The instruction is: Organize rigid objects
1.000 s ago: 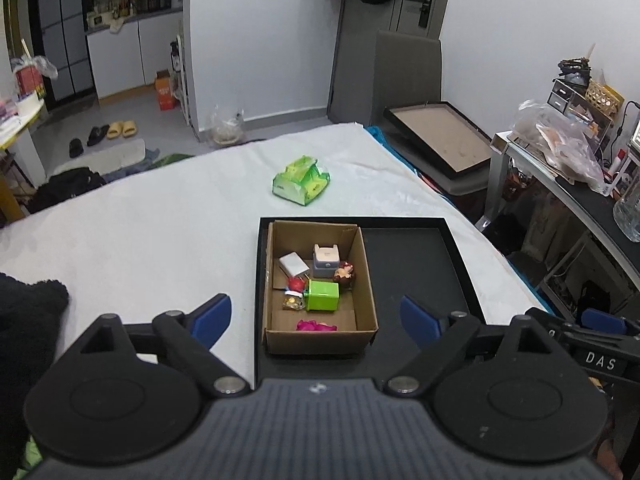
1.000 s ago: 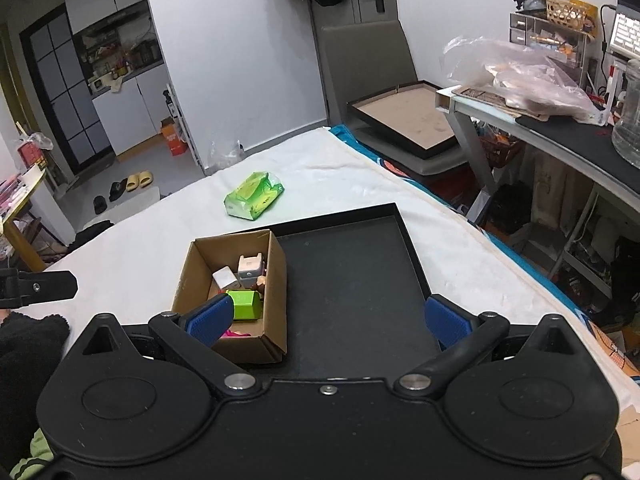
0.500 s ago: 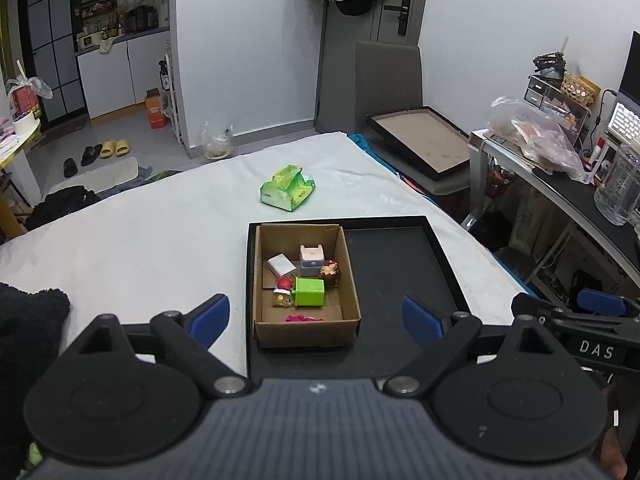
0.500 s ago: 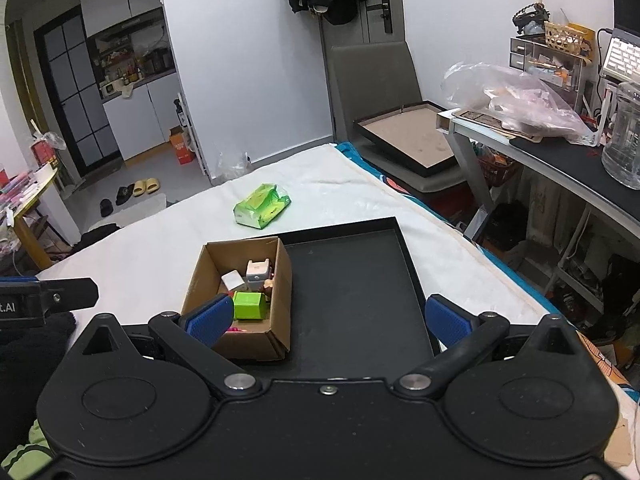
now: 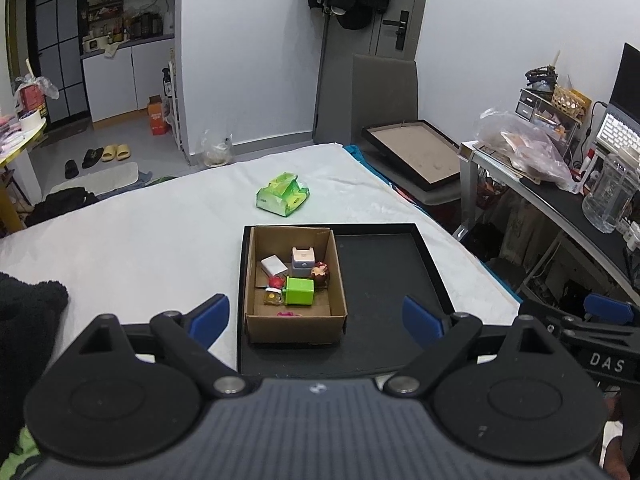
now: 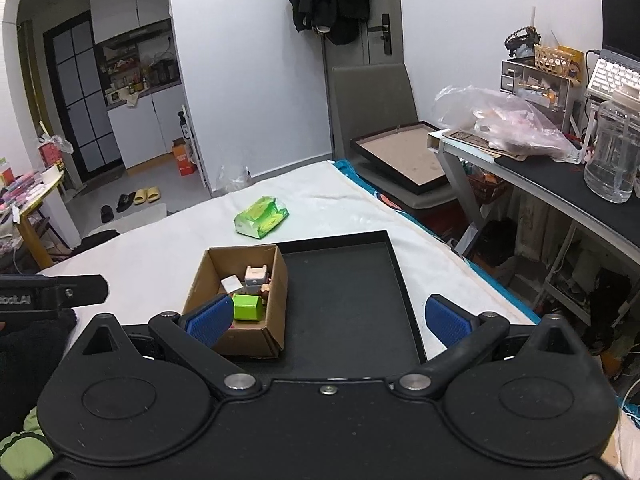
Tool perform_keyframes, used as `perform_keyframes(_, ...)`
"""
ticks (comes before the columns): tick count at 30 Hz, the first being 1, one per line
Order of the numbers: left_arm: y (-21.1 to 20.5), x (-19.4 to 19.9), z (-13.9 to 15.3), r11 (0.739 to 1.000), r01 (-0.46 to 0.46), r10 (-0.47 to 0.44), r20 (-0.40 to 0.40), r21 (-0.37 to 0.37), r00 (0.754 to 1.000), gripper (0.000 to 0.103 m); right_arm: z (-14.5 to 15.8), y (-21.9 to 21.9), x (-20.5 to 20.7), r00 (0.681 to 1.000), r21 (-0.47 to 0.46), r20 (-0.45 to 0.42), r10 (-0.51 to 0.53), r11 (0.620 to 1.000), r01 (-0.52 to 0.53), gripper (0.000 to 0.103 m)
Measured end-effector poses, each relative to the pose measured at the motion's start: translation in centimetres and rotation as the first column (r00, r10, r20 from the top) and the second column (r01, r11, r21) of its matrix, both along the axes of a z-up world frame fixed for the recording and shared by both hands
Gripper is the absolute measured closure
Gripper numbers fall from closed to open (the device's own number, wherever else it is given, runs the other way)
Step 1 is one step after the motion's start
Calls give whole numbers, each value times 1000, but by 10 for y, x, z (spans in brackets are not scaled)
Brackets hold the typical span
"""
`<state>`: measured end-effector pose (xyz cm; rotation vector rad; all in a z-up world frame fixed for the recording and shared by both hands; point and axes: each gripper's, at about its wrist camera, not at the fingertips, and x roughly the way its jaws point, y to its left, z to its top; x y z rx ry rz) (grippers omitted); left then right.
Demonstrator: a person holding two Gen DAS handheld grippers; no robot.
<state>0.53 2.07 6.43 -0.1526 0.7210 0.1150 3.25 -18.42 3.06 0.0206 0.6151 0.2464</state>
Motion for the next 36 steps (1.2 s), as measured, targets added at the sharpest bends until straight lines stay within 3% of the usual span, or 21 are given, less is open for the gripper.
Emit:
perform_keyframes(9,-4,-11,8,1000,-4,3,28,17,1000,10,8,-3,-11,999,-9,40,2,1000,-1,0)
perform_keyframes(36,-1,-13,9,1000,-10,9,33,20,999,9,10,-1,-15,998,-8,42,-43,999,43,0)
